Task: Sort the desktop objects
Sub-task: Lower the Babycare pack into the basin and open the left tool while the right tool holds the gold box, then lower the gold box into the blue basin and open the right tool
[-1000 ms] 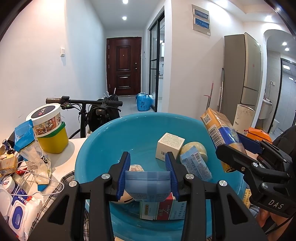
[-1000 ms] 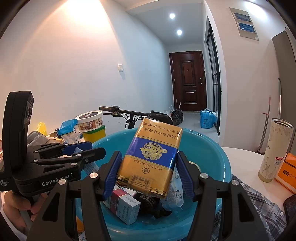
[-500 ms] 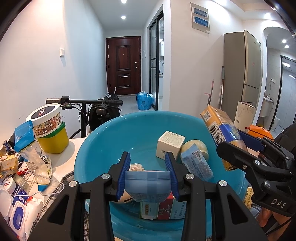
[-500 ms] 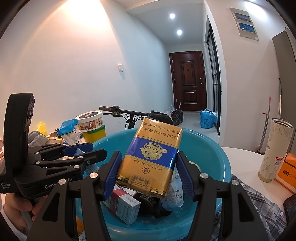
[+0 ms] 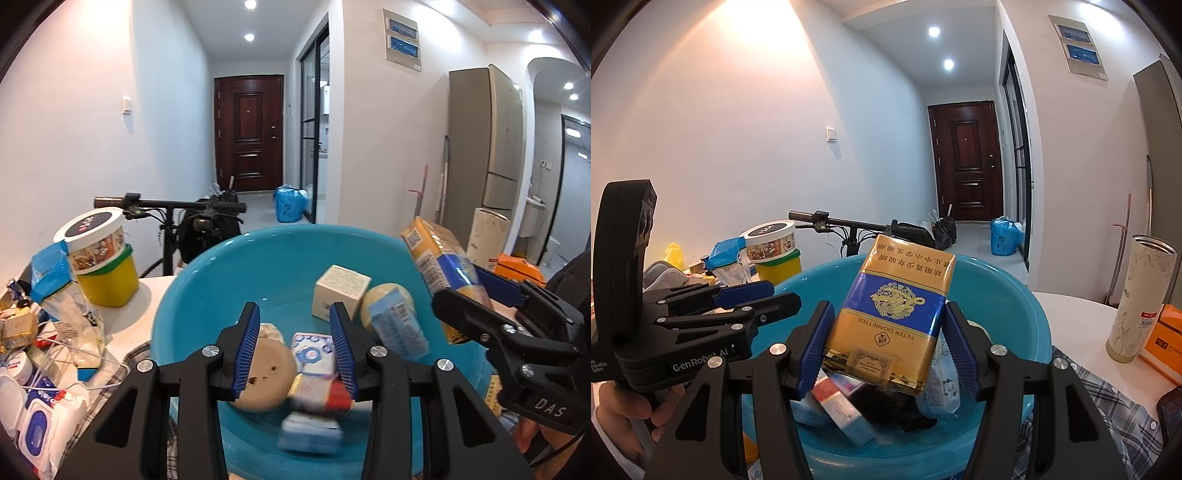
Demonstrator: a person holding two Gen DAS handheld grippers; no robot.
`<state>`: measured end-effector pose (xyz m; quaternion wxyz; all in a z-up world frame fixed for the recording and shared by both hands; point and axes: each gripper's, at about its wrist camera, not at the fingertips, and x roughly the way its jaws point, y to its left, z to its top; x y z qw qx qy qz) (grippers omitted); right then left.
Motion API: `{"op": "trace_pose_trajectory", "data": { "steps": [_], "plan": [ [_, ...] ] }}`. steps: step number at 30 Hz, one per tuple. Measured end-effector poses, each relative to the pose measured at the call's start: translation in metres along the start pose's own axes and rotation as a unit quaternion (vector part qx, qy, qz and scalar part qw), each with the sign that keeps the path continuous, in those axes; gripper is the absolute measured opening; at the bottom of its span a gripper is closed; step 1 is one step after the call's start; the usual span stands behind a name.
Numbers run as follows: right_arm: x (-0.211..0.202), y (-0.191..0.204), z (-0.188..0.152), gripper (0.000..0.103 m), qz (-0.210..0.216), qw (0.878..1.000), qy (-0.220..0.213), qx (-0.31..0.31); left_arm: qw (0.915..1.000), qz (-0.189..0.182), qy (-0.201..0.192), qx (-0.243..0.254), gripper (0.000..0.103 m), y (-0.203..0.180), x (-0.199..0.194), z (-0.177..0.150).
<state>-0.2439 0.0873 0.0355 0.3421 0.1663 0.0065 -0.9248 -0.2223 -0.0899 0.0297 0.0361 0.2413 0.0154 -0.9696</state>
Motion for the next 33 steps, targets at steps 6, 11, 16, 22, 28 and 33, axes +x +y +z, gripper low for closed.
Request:
{"op": "trace_pose_trajectory", "data": {
  "steps": [6,11,16,22,28,33],
  "plan": [
    [0.000,-0.001,-0.001,0.059,0.001,1.000,-0.001,0.001,0.9992,0.028,0.003,-0.027,0.103,0.012,-0.001,0.001],
    [0.000,-0.001,-0.002,0.059,0.000,1.000,-0.003,0.002,0.9987,0.033,0.008,-0.036,0.103,0.016,-0.002,0.000],
    [0.001,-0.001,-0.002,0.059,0.000,1.000,-0.002,0.003,0.9985,0.044,0.012,-0.030,0.103,0.014,0.000,0.001],
    [0.001,-0.001,-0.002,0.059,-0.001,1.000,-0.002,0.002,0.9986,0.041,0.012,-0.032,0.103,0.014,0.000,0.001],
    [0.001,-0.003,-0.002,0.059,0.000,1.000,-0.002,0.003,0.9984,0.042,0.015,-0.033,0.103,0.014,0.001,0.001],
    [0.000,-0.003,-0.003,0.059,0.000,1.000,-0.002,0.002,0.9982,0.047,0.013,-0.035,0.103,0.015,0.001,0.000]
  ]
}}
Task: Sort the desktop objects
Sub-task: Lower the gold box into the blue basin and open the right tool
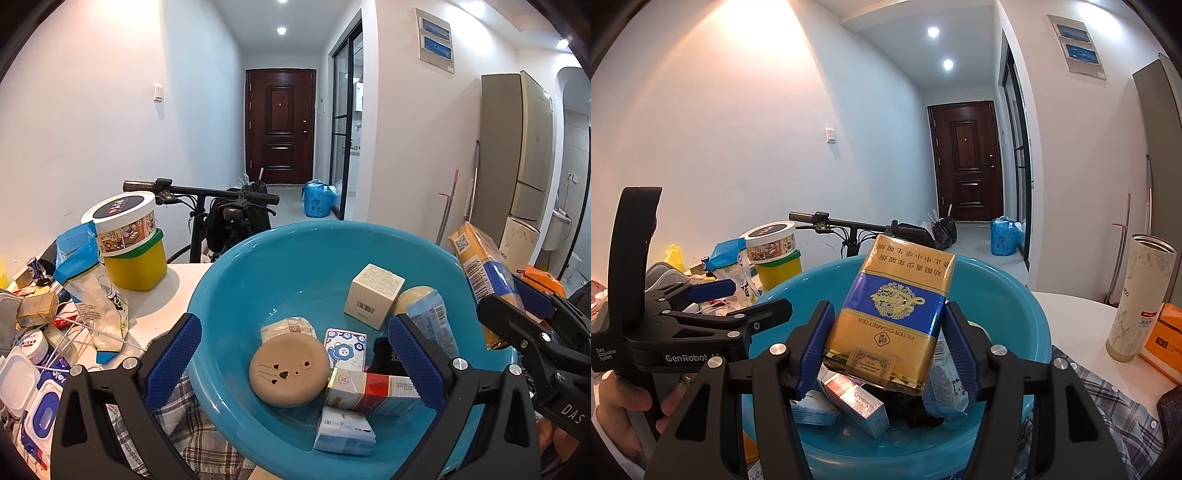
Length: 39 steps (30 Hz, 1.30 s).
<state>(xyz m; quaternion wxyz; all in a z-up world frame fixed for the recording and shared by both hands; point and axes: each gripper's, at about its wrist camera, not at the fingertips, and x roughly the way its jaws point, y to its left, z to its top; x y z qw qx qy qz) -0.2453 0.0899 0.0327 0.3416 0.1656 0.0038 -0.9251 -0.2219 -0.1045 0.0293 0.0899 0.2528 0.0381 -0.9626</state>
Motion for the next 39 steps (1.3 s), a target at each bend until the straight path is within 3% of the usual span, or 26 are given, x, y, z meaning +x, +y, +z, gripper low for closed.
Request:
{"op": "trace_pose_trajectory", "data": {
  "steps": [39],
  "plan": [
    [-0.0015,0.0022,-0.0014,0.059,0.001,1.000,0.002,0.000,0.9999,0.001,-0.005,0.009,0.103,-0.0041,-0.0003,-0.0004]
  ]
}}
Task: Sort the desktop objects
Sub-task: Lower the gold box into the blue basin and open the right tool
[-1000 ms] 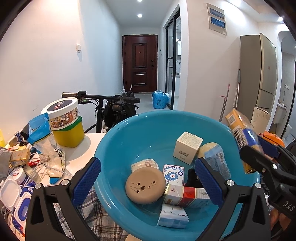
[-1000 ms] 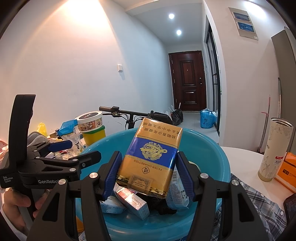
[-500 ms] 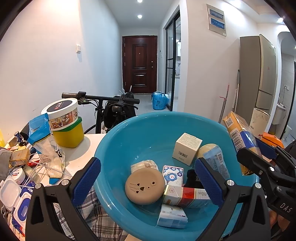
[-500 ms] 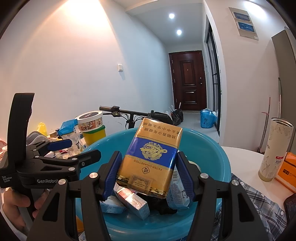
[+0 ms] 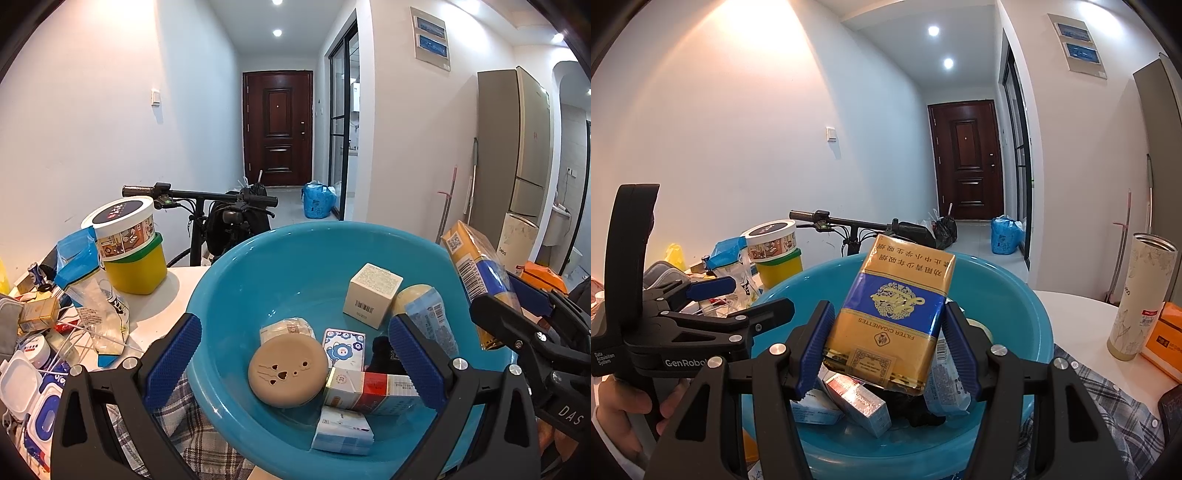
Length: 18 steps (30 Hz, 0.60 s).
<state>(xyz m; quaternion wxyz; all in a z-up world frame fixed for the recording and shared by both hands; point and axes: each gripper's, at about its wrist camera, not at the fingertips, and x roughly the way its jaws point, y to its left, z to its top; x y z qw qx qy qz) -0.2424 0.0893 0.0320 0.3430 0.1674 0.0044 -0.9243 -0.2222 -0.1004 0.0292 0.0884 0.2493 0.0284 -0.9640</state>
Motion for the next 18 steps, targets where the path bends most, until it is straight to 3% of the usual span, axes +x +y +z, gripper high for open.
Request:
{"op": "trace_pose_trajectory", "data": {
  "steps": [18],
  "plan": [
    [0.0017,0.0014,0.0003,0.059,-0.001,1.000,-0.002,-0.004,1.0000,-0.002,0.002,0.000,0.103,0.0003,0.0005,-0.0007]
  ]
}}
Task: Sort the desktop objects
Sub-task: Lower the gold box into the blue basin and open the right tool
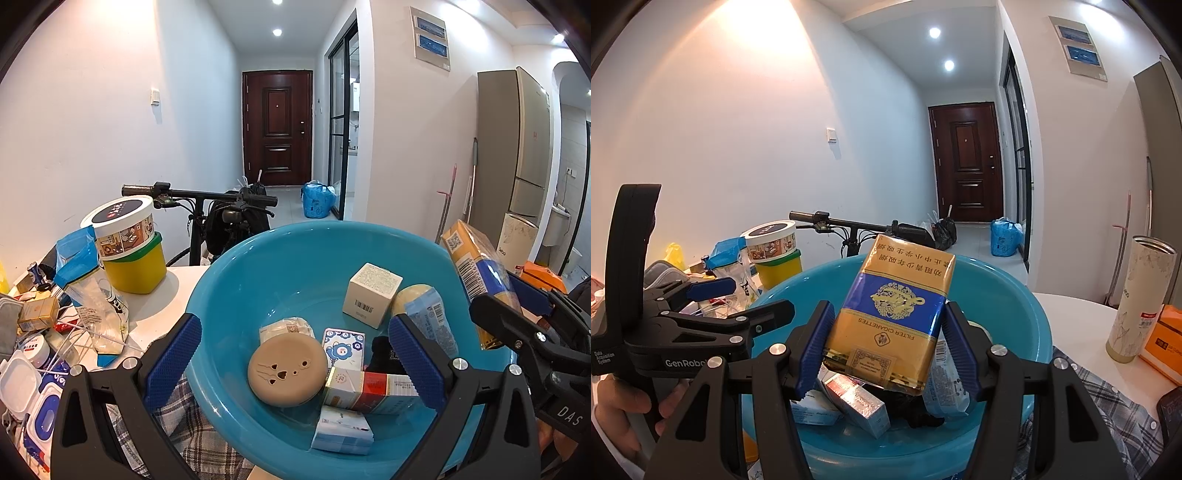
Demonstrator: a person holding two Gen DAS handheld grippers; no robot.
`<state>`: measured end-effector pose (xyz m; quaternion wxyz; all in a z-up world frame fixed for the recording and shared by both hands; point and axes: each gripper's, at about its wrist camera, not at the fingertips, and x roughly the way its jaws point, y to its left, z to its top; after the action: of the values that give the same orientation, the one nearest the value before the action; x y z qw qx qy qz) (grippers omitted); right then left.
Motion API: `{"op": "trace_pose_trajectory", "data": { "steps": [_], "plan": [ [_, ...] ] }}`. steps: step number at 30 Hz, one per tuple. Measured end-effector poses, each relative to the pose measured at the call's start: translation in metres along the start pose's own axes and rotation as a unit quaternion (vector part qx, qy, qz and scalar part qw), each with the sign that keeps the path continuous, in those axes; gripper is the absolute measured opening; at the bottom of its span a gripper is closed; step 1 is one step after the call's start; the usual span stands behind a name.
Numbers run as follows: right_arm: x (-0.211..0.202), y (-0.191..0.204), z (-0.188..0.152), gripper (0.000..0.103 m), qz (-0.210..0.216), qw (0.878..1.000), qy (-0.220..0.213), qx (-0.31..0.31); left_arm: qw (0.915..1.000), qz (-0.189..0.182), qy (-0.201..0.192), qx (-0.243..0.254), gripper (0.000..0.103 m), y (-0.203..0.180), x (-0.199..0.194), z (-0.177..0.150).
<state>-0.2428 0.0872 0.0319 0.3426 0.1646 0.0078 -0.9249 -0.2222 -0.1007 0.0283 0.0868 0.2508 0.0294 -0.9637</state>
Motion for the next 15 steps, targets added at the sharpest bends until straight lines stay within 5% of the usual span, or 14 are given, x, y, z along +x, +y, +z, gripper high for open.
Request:
{"op": "trace_pose_trajectory", "data": {
  "steps": [15],
  "plan": [
    [0.0016,-0.0001,-0.0002,0.059,0.001,1.000,0.004,0.000,1.0000,0.001,-0.001,0.000,0.103,0.0009,-0.0006,0.0003]
  ]
}}
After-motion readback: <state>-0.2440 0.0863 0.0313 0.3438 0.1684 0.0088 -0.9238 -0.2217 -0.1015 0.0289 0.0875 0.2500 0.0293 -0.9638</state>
